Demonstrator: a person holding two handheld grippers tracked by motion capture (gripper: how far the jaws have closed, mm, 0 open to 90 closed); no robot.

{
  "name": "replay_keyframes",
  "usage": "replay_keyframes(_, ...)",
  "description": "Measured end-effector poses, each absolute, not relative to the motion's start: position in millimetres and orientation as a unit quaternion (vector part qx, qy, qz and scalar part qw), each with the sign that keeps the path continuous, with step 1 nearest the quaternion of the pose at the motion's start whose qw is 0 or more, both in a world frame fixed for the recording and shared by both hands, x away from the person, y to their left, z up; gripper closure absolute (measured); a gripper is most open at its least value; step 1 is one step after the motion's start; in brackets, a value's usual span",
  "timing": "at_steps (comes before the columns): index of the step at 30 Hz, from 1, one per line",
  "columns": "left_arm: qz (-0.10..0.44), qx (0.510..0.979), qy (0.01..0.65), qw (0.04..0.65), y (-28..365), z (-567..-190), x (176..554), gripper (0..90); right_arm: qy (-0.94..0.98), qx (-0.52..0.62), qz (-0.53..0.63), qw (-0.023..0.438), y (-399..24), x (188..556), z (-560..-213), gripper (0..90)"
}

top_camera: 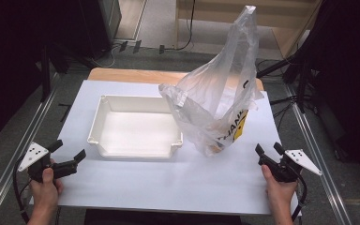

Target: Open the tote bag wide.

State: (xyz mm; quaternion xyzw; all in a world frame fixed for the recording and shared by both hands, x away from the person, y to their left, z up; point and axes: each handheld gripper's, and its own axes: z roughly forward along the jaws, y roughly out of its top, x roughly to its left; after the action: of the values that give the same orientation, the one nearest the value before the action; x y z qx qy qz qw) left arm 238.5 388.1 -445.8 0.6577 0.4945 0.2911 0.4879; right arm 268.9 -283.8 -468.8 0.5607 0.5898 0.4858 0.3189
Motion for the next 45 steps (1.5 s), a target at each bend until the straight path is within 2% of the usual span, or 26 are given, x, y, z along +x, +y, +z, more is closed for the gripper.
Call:
replay_keyframes(13,0.295,0.648,0.499,0.494,384,-441,234,1.6,0.603,0.523,0.517,0.309,-259,263,-443,24.2)
replay_keyframes(22,0.295,0.637,0.493,0.513,364,-426,229,1.6,0.626,0.475,0.549,0.286,-226,261,-417,15.8)
replay_keyframes(27,0.29,0.642,0.488,0.515,349,-421,230,1.6,0.641,0.456,0.558,0.264,-211,265,-412,15.6)
replay_keyframes(30,0.289,0.643,0.484,0.518,341,-417,232,1.6,0.651,0.446,0.554,0.266,-201,268,-410,16.4)
replay_keyframes(34,0.289,0.648,0.475,0.521,328,-412,235,4.0,0.665,0.431,0.542,0.28,-190,274,-410,26.8)
replay_keyframes(39,0.281,0.661,0.464,0.519,309,-407,238,5.7,0.667,0.445,0.534,0.268,-187,284,-411,55.1)
replay_keyframes(45,0.262,0.664,0.448,0.538,287,-399,243,6.4,0.669,0.451,0.529,0.262,-192,285,-415,77.9)
